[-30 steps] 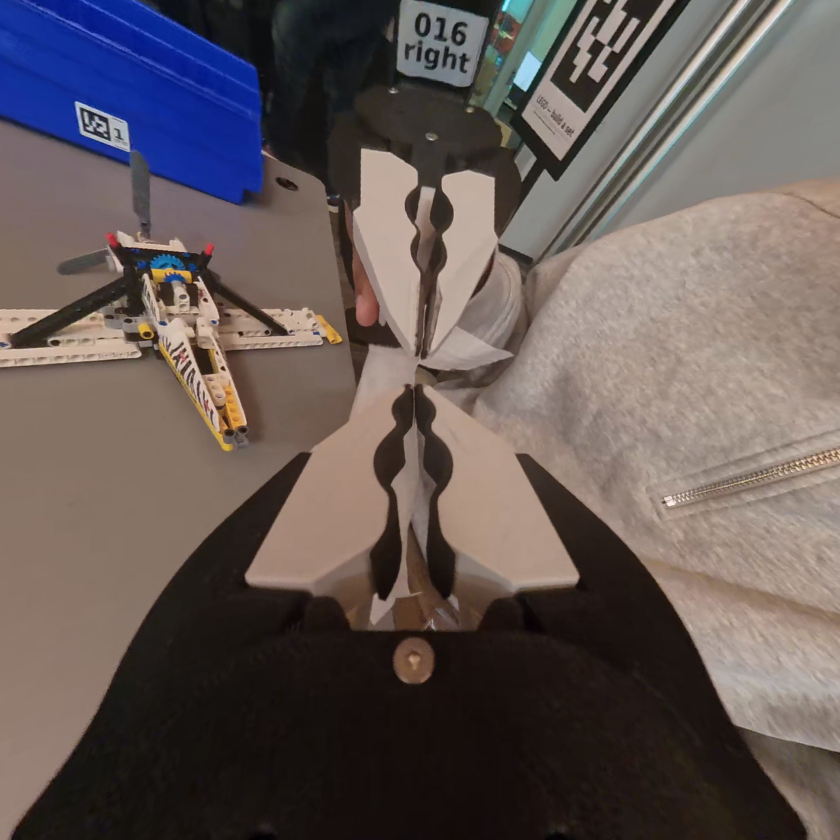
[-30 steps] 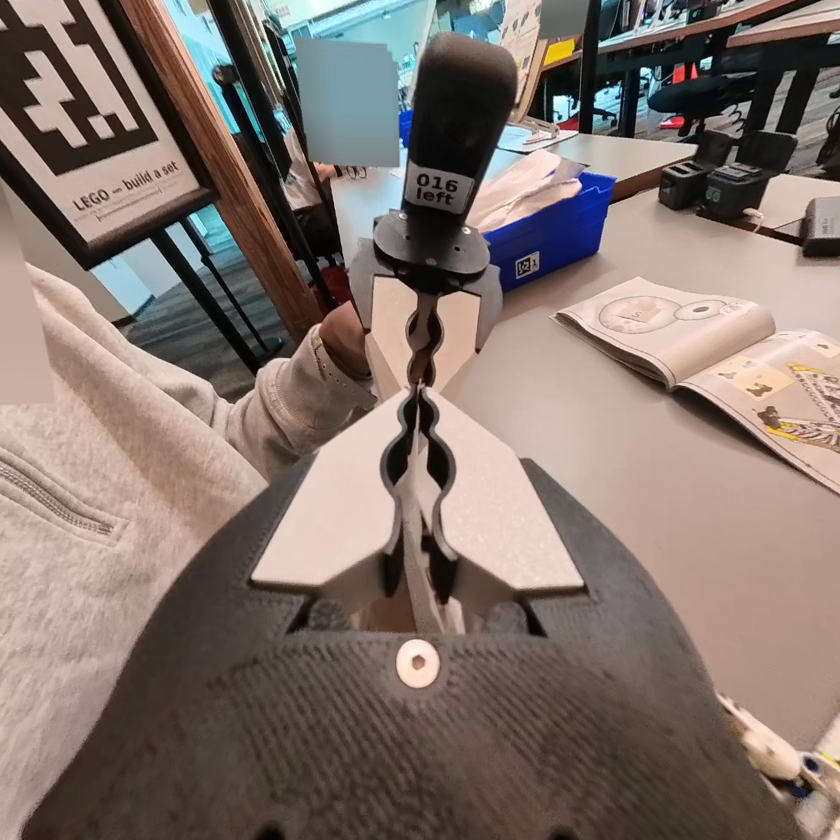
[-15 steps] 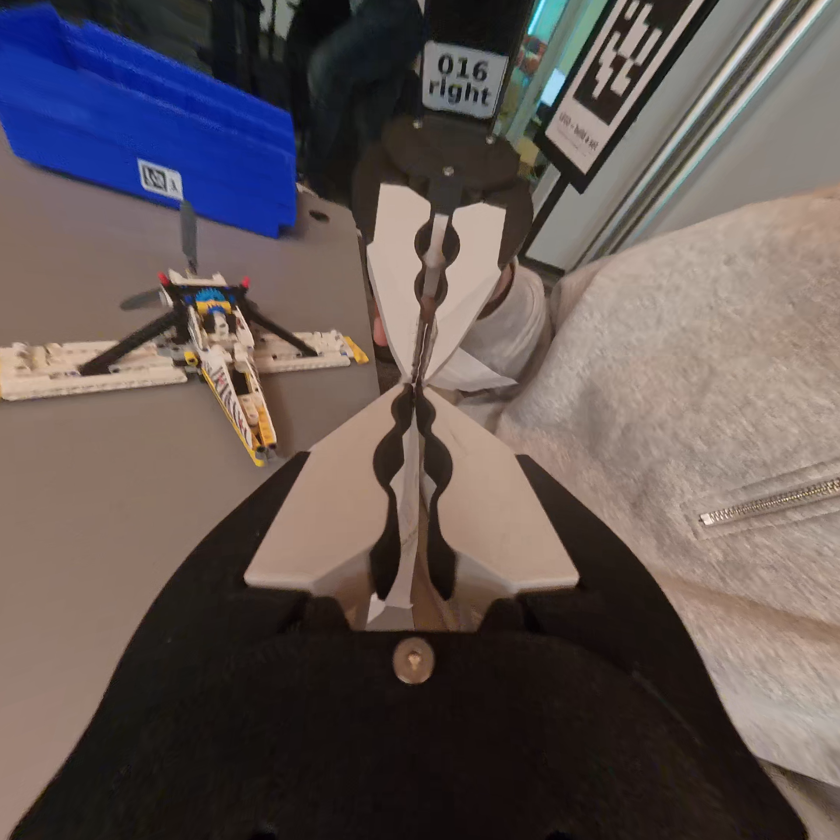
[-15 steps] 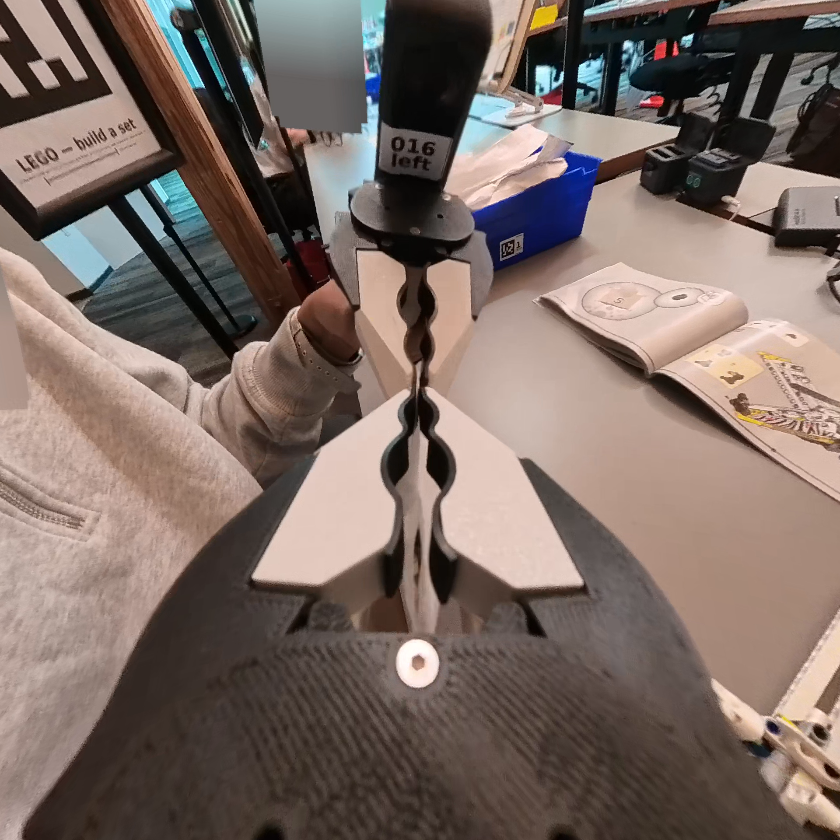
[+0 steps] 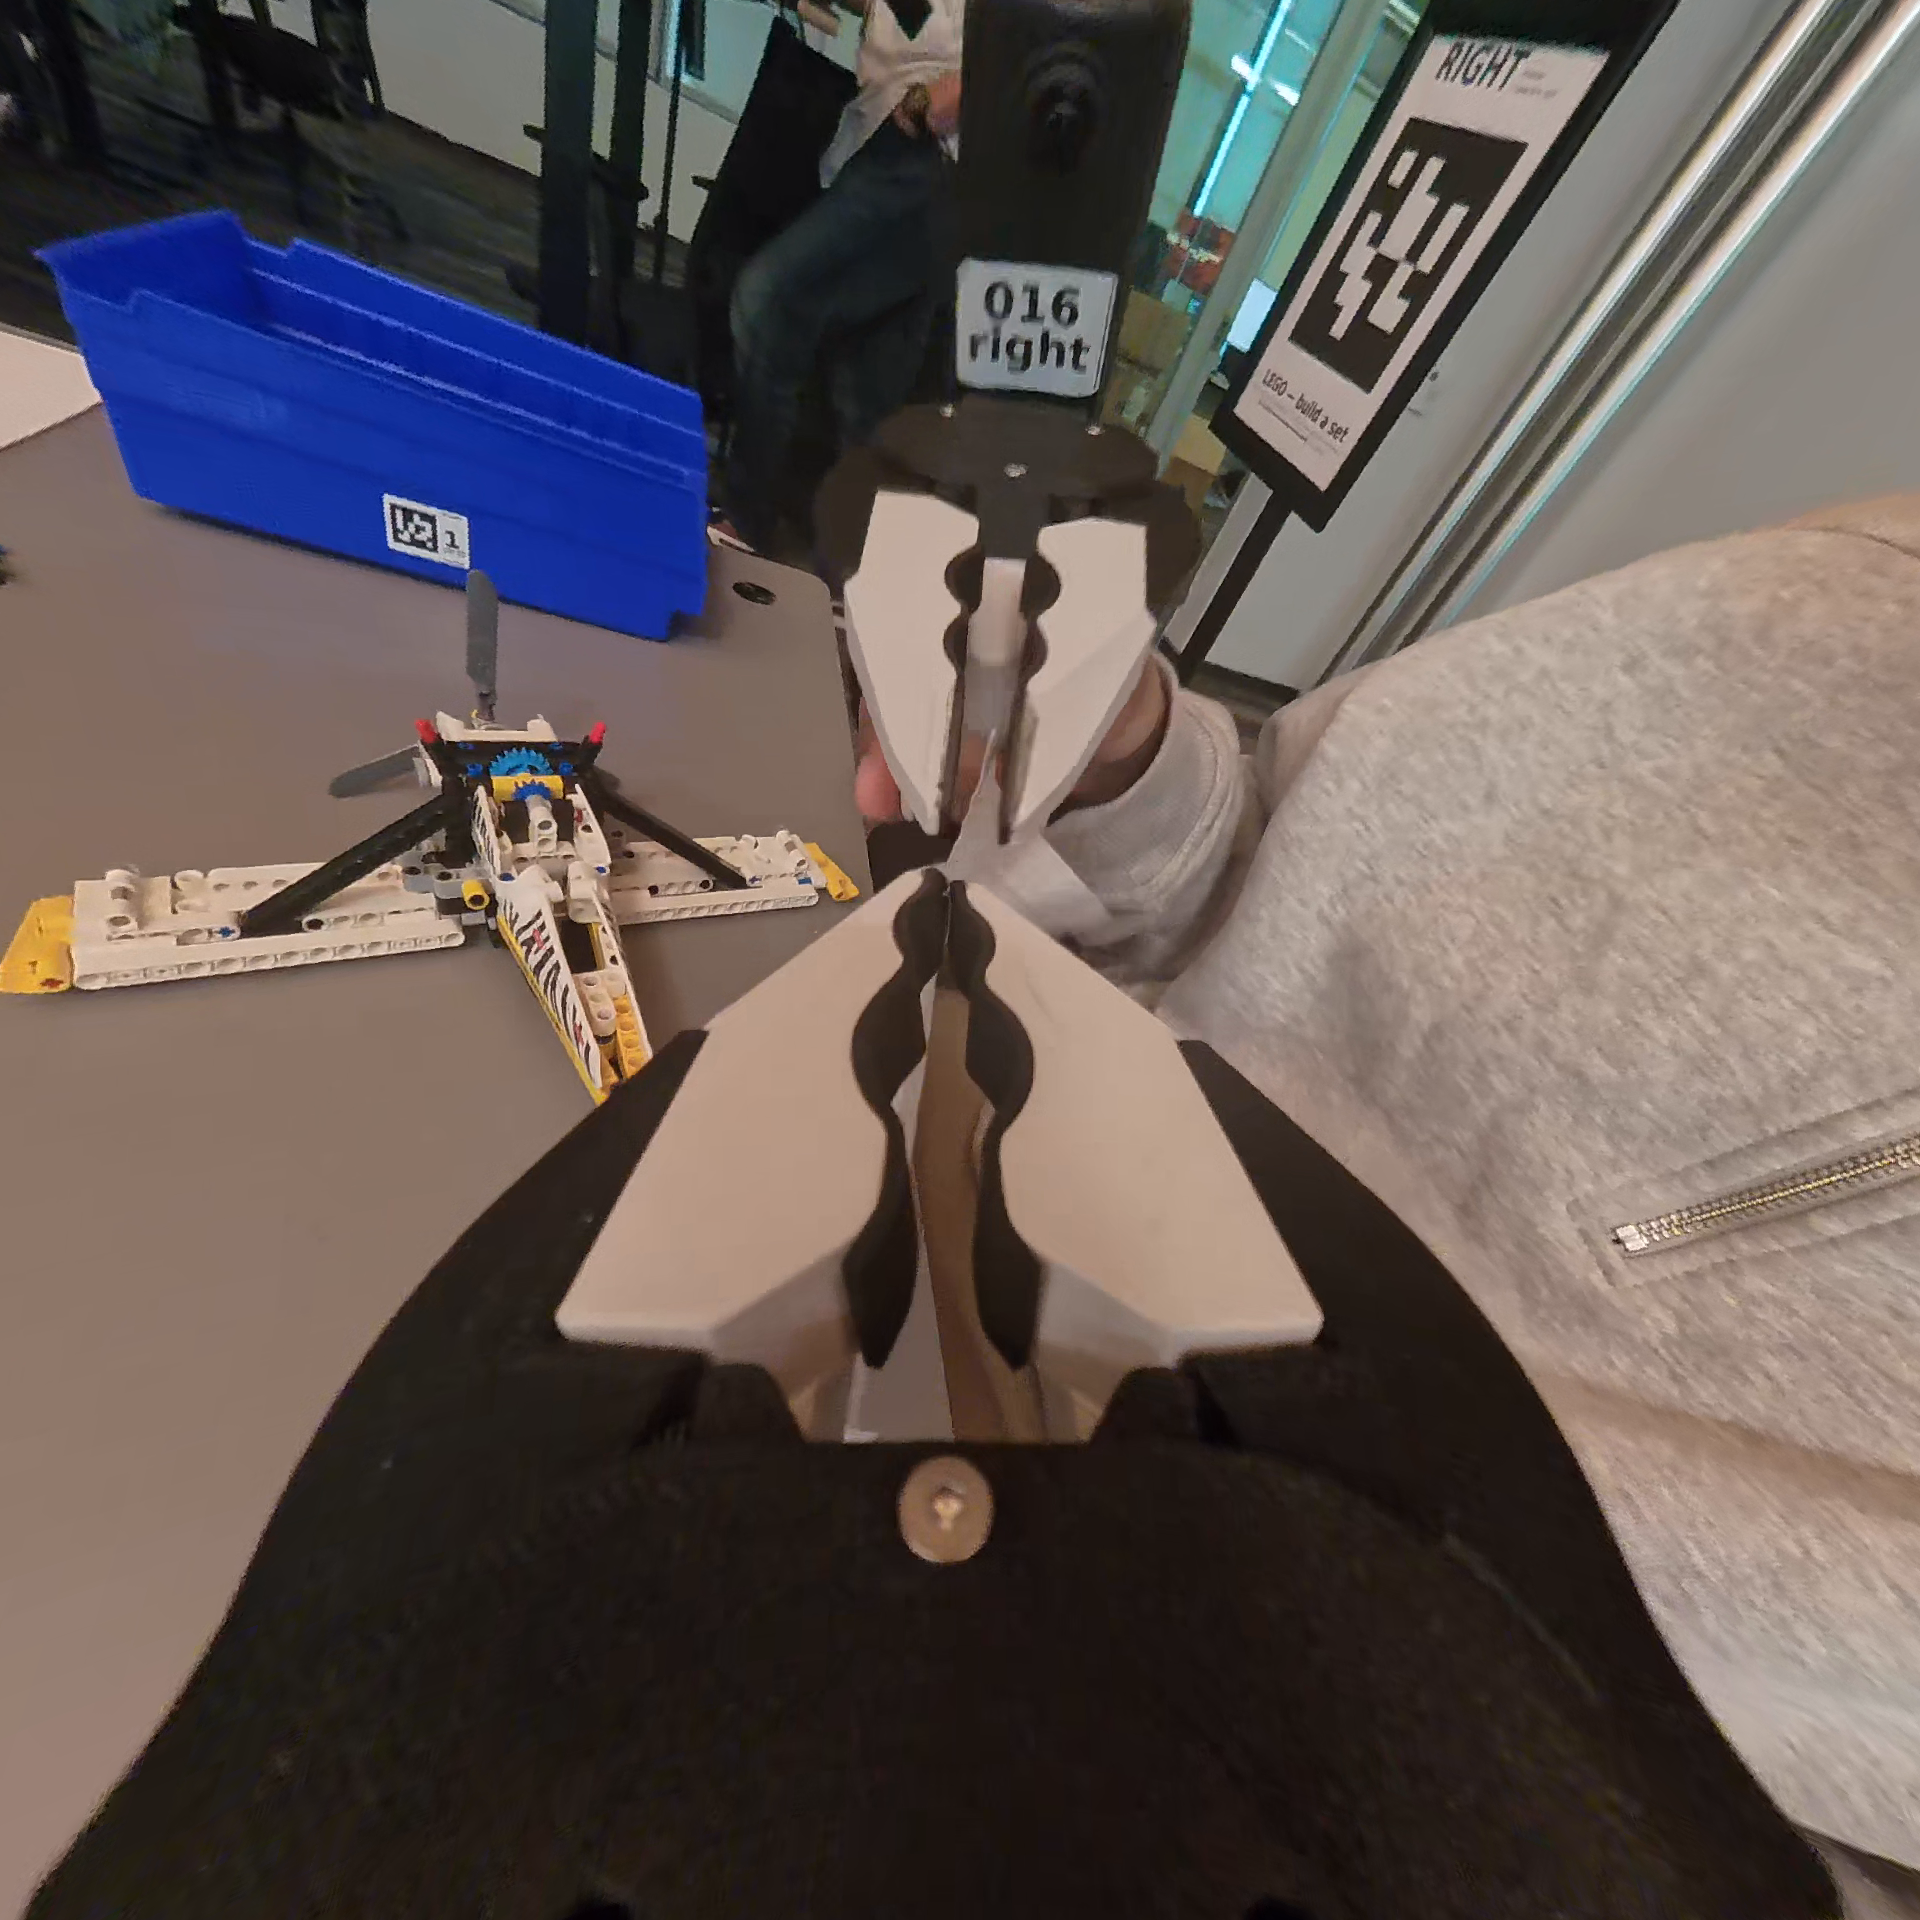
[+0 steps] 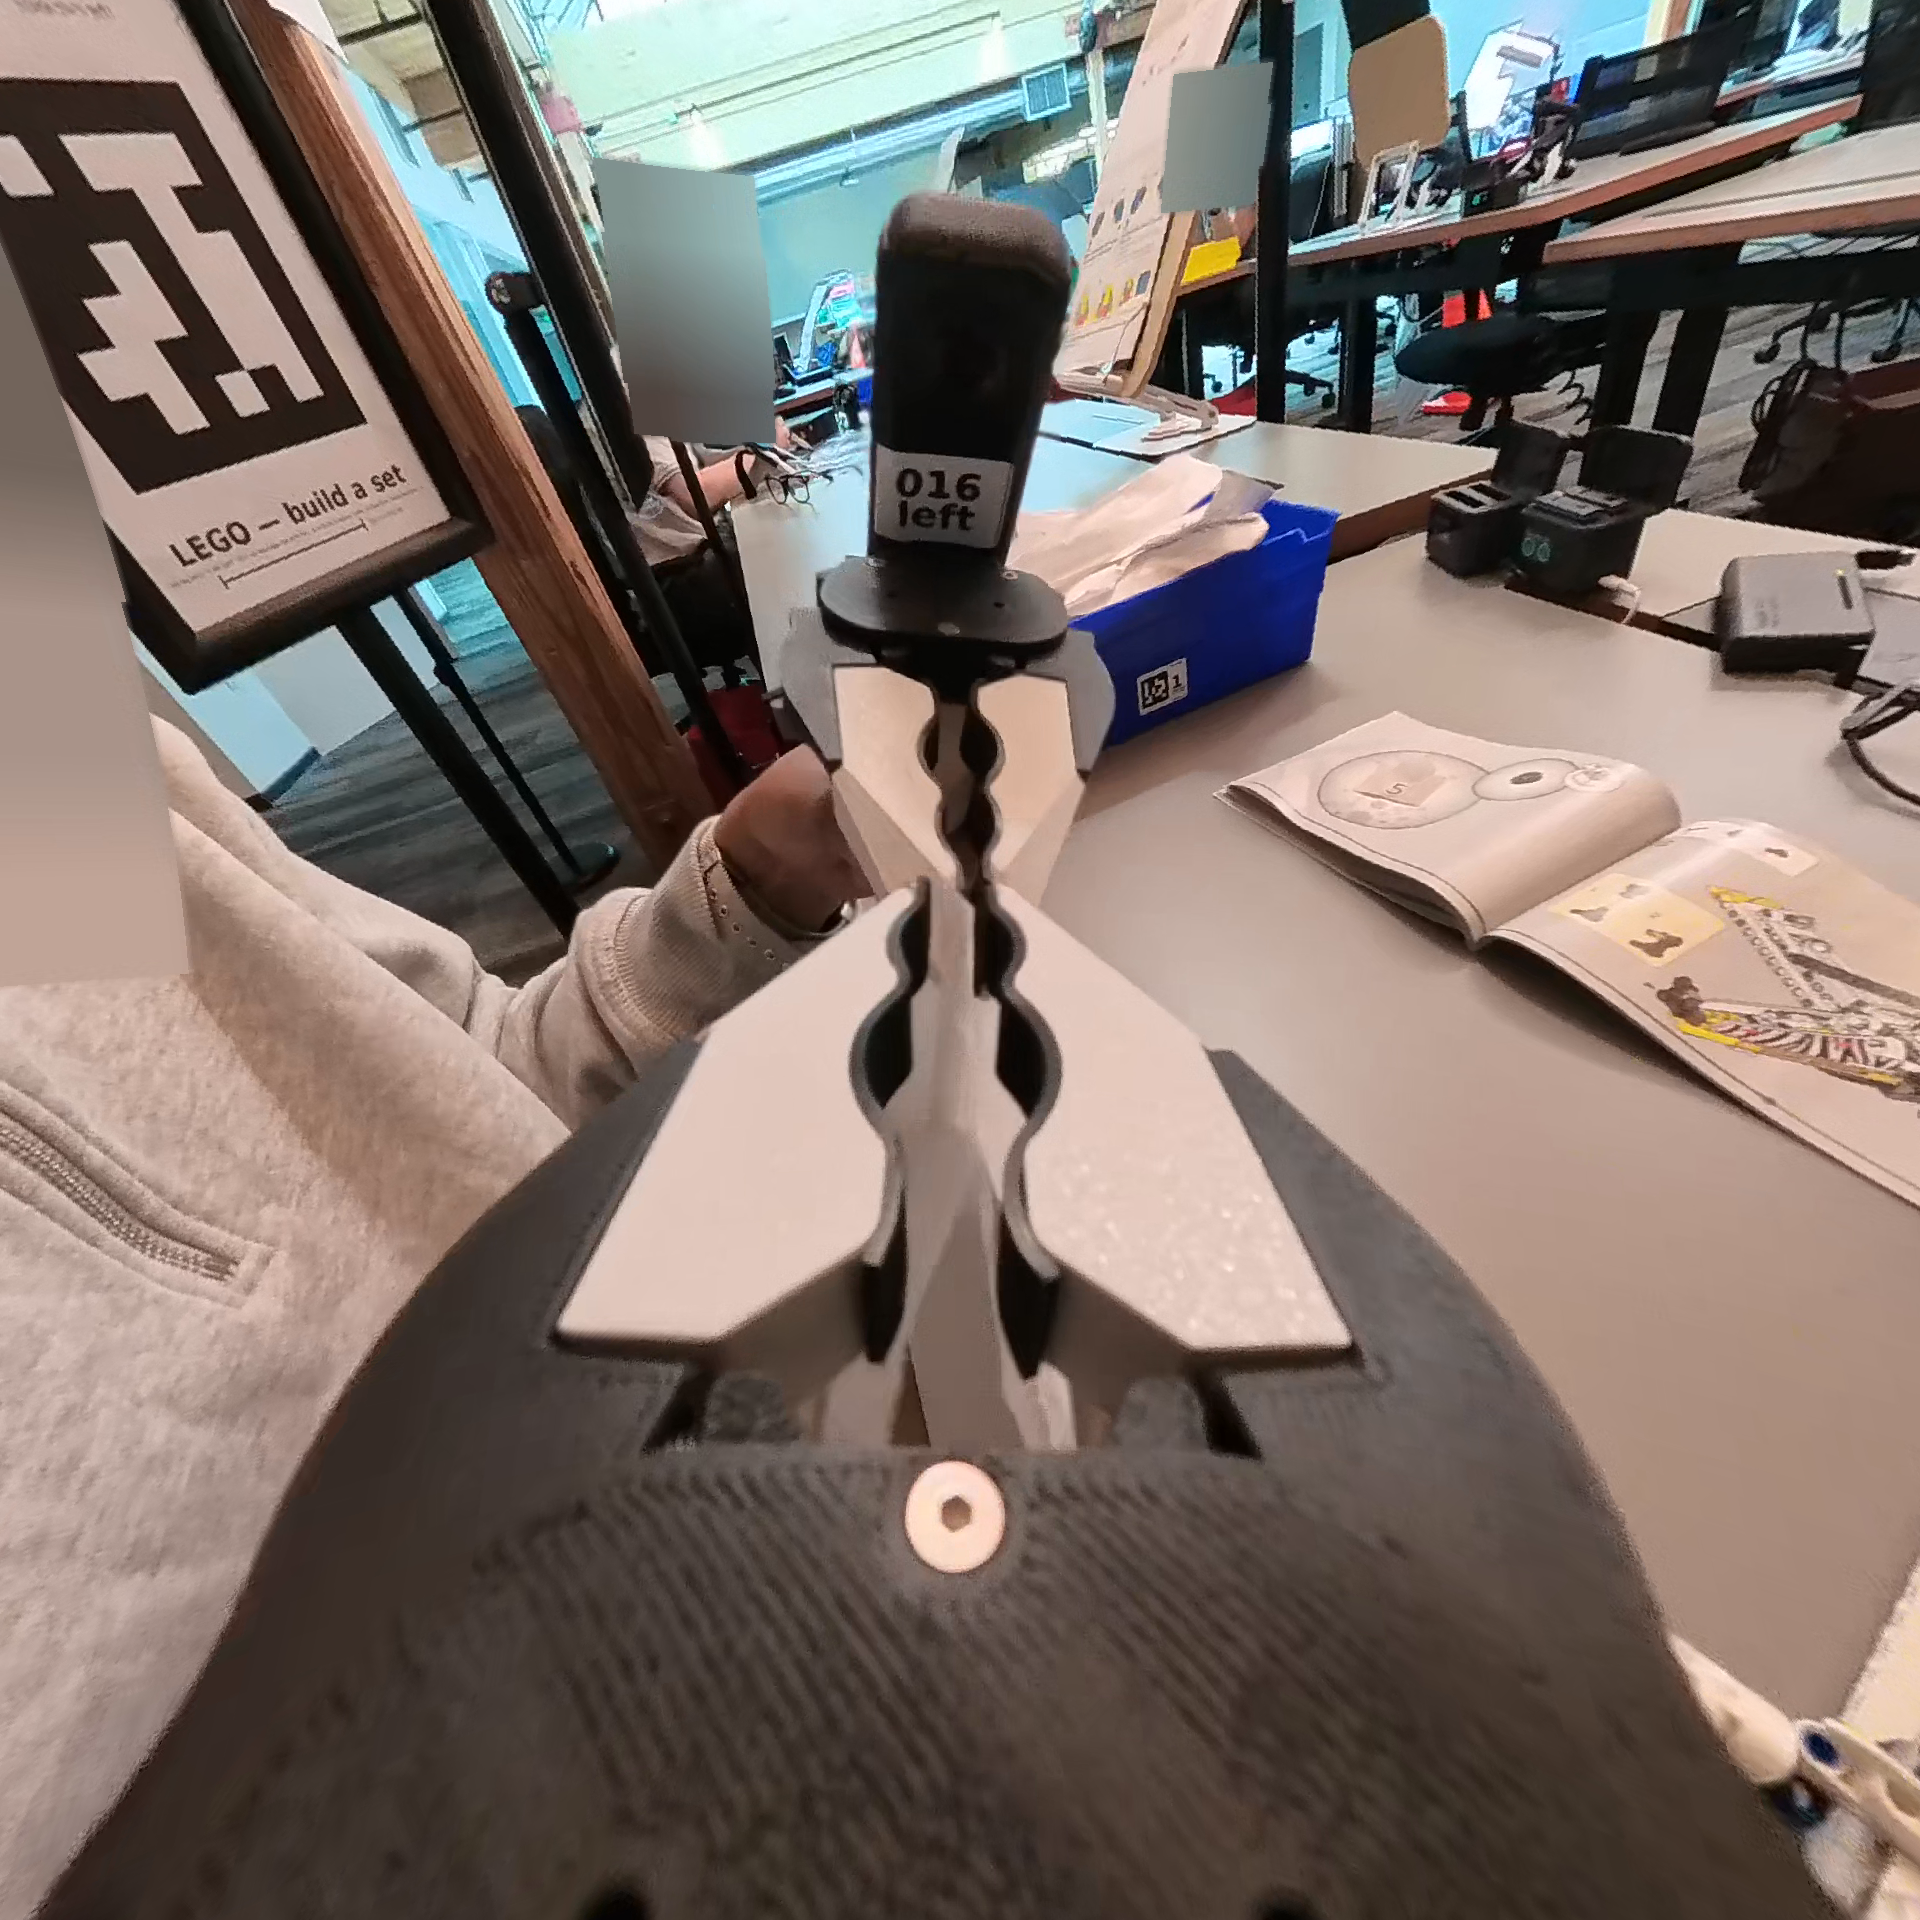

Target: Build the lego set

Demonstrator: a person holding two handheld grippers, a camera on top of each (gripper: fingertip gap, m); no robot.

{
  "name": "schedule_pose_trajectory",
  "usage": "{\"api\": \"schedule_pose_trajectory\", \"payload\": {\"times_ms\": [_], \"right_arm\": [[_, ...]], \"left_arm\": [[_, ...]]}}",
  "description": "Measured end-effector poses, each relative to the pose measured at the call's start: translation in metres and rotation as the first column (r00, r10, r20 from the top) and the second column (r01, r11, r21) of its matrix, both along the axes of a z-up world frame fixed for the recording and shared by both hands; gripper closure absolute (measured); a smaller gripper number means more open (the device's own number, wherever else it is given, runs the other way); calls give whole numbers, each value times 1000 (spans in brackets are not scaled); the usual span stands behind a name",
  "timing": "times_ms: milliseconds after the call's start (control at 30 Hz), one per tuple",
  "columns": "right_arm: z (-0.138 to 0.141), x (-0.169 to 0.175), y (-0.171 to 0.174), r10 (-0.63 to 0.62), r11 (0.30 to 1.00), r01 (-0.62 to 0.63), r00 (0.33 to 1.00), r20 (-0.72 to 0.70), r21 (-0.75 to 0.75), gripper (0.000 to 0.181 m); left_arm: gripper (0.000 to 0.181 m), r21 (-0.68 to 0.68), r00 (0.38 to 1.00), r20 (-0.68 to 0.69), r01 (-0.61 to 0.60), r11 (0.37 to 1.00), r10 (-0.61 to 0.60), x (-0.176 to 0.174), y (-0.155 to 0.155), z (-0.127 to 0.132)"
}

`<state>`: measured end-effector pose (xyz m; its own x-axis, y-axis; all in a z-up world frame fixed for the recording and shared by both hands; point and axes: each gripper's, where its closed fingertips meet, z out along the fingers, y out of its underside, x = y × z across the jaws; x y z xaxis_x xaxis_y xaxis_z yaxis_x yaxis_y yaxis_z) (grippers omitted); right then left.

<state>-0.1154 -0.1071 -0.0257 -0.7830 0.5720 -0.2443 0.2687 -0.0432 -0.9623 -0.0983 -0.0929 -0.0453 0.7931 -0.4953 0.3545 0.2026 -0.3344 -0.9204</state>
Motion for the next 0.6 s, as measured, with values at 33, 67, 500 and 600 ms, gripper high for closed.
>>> {"api": "schedule_pose_trajectory", "payload": {"times_ms": [33, 67, 500, 600], "right_arm": [[0, 0, 0, 1, 1000, -1, 1000, 2, 9, 172], [-2, 0, 0, -1, 1000, 0, 1000, 6, 26, 169], [21, 7, 11, 47, 974, -33, 997, 55, -222, 181], [32, 9, 15, 127, 905, -81, 988, 84, -419, 181]], "left_arm": [[181, -10, 1000, -8, 5, 1000, -5, 1, 0, -2], [181, -14, 1000, -8, 14, 1000, -14, 4, 1, -3], [181, 125, 997, -38, -59, 990, 65, 13, 14, 25], [181, 168, 997, -16, -77, 983, 81, 15, 16, 35]]}}
